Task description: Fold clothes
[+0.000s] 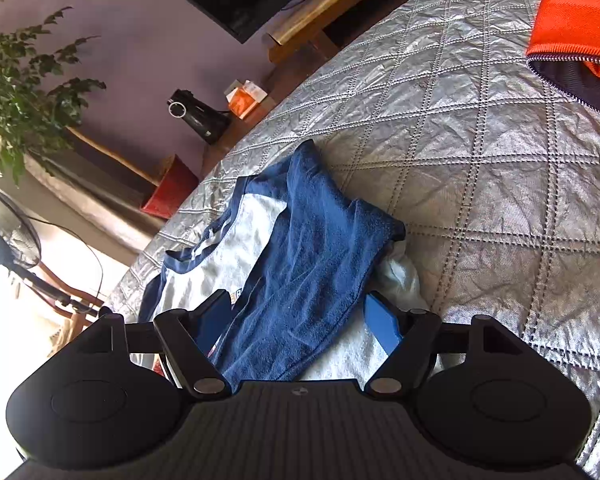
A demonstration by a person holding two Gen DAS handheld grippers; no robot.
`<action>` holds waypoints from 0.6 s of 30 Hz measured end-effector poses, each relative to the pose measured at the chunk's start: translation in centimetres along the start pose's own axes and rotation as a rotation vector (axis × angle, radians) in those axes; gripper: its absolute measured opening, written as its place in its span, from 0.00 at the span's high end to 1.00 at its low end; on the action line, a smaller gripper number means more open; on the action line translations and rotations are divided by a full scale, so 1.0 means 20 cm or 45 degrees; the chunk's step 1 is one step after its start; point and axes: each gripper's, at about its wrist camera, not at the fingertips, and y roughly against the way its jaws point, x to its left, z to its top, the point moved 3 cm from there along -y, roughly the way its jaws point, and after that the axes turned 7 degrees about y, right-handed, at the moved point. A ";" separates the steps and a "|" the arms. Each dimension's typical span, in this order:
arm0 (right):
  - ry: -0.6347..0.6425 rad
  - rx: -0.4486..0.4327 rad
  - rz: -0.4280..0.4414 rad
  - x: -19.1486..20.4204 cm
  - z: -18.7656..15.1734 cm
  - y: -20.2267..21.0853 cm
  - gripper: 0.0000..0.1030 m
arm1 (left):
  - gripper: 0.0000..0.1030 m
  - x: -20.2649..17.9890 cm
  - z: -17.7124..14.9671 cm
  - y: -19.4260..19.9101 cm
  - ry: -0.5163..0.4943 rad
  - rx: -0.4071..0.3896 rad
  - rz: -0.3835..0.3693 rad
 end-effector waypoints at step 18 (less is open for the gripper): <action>-0.057 -0.045 -0.009 -0.02 0.02 -0.02 0.26 | 0.67 -0.15 -0.04 0.01 -0.293 -0.010 0.180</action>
